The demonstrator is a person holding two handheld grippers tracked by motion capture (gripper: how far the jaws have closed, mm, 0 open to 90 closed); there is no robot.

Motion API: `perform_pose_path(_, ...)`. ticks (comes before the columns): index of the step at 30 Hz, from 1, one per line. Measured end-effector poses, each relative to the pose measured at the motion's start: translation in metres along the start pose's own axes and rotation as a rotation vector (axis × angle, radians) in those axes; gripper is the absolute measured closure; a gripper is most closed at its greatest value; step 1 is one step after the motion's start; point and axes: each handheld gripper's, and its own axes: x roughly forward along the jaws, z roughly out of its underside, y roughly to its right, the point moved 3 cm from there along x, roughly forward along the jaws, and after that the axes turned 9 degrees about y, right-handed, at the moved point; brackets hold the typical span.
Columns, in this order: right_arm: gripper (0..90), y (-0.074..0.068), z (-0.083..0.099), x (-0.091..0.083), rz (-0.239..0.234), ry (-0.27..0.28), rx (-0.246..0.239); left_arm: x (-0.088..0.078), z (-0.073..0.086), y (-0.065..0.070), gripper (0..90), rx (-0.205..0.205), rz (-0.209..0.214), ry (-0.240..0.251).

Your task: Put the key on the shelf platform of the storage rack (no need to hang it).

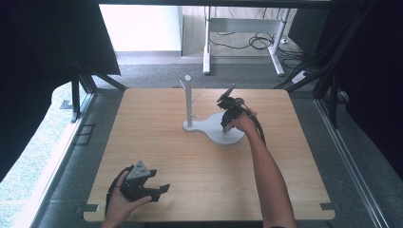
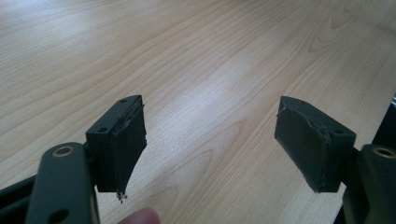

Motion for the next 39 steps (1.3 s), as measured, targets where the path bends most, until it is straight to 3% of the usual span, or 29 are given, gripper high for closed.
perform_pose_path(8,87.6,0.001,0.005,0.007,-0.001,0.000,0.013,0.001,0.000,0.001,25.0,0.000,0.002,0.000)
perform_pose_path(15,74.8,0.000,0.006,0.005,-0.004,0.019,0.002,0.001,0.000,0.000,25.0,0.000,0.002,-0.004)
perform_pose_path(16,69.8,0.000,0.005,0.001,-0.007,0.027,-0.001,0.000,0.000,-0.001,25.0,-0.001,0.002,-0.002)
perform_pose_path(23,62.1,0.002,0.008,-0.022,-0.003,0.066,0.002,-0.001,0.000,-0.001,25.0,0.002,0.000,-0.002)
perform_pose_path(31,57.8,-0.003,0.017,-0.047,-0.008,0.082,-0.029,-0.001,0.000,-0.001,25.0,0.003,-0.003,-0.004)
perform_pose_path(39,55.1,-0.015,0.040,-0.068,-0.030,0.105,-0.064,0.000,0.000,0.000,25.0,0.004,-0.005,-0.006)
